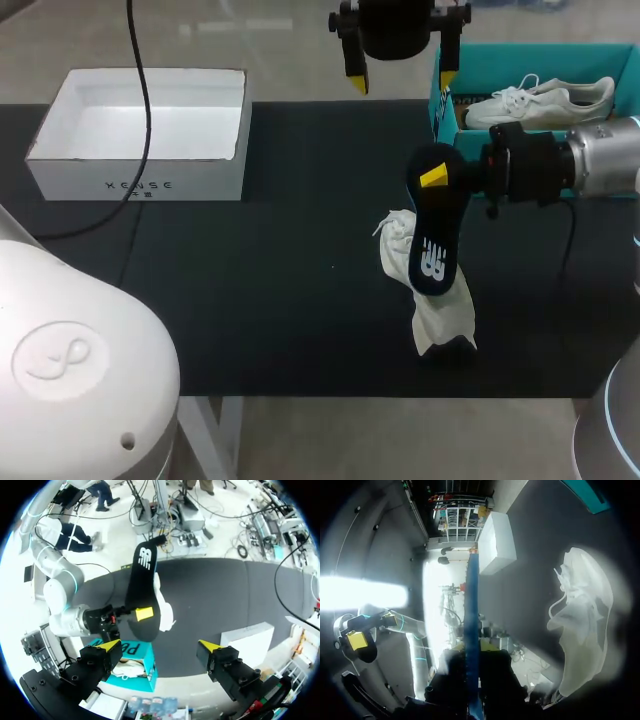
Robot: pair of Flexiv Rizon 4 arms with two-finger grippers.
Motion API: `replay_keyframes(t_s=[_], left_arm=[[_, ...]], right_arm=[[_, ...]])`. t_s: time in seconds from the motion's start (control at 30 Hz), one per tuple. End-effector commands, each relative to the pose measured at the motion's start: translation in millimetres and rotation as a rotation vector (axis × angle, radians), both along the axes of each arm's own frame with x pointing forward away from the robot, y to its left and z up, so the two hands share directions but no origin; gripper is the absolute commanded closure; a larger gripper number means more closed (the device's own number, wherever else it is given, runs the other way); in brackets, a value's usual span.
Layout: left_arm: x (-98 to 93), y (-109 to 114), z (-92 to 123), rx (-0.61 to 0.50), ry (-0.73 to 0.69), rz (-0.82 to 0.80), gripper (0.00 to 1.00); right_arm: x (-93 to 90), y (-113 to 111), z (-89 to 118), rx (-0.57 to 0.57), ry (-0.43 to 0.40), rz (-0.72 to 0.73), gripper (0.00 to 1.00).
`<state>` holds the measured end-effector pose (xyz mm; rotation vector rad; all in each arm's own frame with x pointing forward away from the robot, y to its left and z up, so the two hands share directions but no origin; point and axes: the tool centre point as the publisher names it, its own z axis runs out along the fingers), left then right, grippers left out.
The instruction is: Take the shoe out of the shoebox, open the shoe tongue, remove and reinsert the insole, then place the shoe into the shoebox
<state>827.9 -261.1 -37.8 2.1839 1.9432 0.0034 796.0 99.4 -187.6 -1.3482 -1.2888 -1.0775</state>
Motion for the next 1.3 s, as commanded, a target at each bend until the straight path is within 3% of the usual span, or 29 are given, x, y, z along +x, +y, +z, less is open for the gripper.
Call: replay_keyframes(t_s=[0.03,0.2,0.43,0.77,0.9,1.2,1.3], left_arm=[[-0.2,2,-1,-0.003,-0.003,-0.002,0.0],[-0.1,3,0,-0.017,-0.006,0.001,0.0],[-15.1,34,5,-0.289,0.008,-0.006,0.0],[-49.3,65,-27,-0.727,-0.048,-0.031,0.0],[-60.0,74,-35,-0.854,-0.083,-0.008,0.0],[-59.7,87,-39,-1.01,-0.01,-0.058,0.0],[-56.8,88,-42,-0.974,0.042,-0.022,0.0]], right_arm=[[-0.8,0,0,-0.002,0.001,-0.002,1.0],[-0.8,0,0,-0.002,0.001,-0.002,1.0],[-0.8,0,0,-0.002,0.001,-0.002,1.0],[-0.8,0,0,-0.002,0.001,-0.002,1.0],[-0.8,0,0,-0.002,0.001,-0.002,1.0],[-0.8,0,0,-0.002,0.001,-0.002,1.0],[-0.8,0,0,-0.002,0.001,-0.002,1.0]])
